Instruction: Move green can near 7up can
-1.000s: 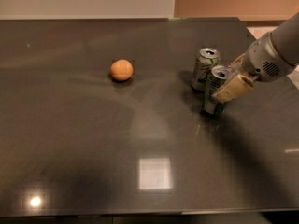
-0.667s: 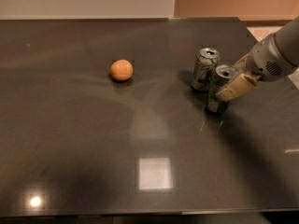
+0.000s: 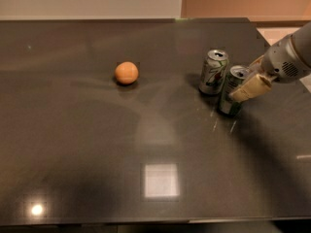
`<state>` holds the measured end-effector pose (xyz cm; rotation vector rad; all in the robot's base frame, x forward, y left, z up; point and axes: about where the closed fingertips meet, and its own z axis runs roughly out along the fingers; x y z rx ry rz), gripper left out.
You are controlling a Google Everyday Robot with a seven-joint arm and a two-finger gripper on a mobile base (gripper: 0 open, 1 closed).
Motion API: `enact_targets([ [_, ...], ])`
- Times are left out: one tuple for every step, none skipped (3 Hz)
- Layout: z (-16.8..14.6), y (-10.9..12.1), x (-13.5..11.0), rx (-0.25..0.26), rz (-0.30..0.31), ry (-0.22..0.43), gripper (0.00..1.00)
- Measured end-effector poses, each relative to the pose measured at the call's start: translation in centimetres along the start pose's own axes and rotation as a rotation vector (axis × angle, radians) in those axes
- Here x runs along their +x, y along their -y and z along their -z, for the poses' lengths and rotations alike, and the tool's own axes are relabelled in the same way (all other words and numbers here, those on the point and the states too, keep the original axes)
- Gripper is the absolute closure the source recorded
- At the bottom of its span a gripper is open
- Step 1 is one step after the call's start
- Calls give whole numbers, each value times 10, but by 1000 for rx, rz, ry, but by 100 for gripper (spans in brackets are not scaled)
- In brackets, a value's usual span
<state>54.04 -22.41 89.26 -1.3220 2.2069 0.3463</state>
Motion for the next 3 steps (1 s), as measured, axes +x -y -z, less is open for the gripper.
enact_targets([
  [-3,6,0,-6,-2,9,12],
  [-6,9,0,-14,2,29,0],
  [-6,9,0,-14,2,29,0],
])
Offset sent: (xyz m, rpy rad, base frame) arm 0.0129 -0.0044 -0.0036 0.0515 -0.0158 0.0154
